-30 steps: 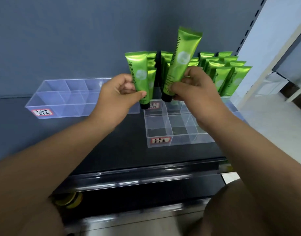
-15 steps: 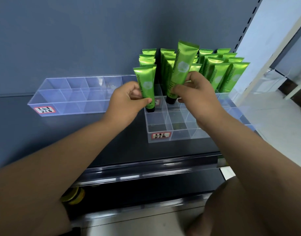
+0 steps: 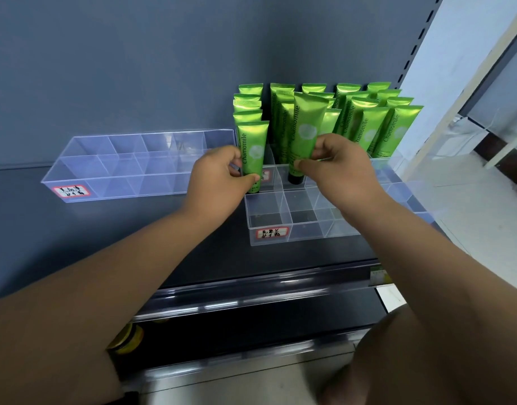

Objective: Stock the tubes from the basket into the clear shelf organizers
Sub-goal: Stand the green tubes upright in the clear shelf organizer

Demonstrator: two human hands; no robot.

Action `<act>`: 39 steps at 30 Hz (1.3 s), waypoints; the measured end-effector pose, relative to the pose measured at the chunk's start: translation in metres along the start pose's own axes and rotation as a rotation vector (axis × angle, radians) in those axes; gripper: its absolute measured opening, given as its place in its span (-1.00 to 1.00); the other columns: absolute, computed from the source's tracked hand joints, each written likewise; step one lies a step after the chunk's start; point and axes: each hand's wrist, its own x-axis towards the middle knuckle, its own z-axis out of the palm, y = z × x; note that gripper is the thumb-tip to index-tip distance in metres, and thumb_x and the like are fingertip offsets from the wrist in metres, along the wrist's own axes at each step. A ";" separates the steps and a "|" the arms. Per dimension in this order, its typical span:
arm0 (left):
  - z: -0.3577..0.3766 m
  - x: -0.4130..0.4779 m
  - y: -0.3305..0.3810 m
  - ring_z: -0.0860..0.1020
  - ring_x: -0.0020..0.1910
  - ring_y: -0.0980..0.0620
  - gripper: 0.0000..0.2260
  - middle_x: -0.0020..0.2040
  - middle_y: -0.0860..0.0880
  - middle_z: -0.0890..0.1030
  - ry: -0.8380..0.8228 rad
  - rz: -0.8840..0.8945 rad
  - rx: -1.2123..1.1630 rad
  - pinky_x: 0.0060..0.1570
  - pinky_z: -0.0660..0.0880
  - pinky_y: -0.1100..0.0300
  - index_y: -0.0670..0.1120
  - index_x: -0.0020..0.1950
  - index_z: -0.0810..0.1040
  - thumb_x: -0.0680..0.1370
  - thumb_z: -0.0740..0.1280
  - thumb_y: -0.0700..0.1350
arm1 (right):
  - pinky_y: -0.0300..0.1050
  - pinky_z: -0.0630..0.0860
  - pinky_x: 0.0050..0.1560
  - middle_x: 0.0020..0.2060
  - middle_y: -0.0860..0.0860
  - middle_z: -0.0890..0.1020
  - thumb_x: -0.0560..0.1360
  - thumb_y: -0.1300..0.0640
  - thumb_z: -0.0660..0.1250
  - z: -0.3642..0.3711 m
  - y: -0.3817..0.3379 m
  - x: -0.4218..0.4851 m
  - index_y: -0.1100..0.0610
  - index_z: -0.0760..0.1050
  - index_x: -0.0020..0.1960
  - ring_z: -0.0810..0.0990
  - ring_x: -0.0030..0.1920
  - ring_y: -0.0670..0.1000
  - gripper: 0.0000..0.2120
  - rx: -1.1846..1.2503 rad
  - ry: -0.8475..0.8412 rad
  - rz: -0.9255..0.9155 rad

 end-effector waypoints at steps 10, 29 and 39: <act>-0.002 -0.004 0.005 0.60 -0.12 0.15 -0.70 -0.08 0.09 0.57 0.009 -0.073 -0.049 -0.08 0.58 0.25 -0.03 0.04 0.51 0.44 0.57 -0.19 | -0.19 0.31 -0.32 -0.40 -0.02 0.49 0.39 0.19 0.56 0.001 0.007 0.006 0.09 0.38 -0.32 0.42 -0.35 -0.03 -0.66 -0.200 -0.014 -0.069; -0.003 -0.006 0.003 0.58 -0.11 0.12 -0.80 -0.10 0.10 0.55 0.014 -0.072 -0.124 -0.11 0.51 0.38 -0.06 0.01 0.52 0.50 0.51 -0.21 | -0.22 0.41 -0.20 -0.30 -0.15 0.59 0.36 0.16 0.59 0.017 0.008 0.003 -0.05 0.47 -0.19 0.61 -0.14 0.00 -0.71 -0.327 0.001 -0.081; -0.004 -0.005 0.001 0.60 -0.08 0.10 -0.82 -0.09 0.09 0.56 0.008 -0.062 -0.131 -0.12 0.49 0.45 -0.07 0.01 0.54 0.50 0.51 -0.20 | -0.12 0.59 -0.17 -0.29 -0.03 0.69 0.32 0.14 0.62 0.017 0.011 0.010 0.12 0.60 -0.18 0.67 -0.20 0.01 -0.79 -0.323 0.015 0.002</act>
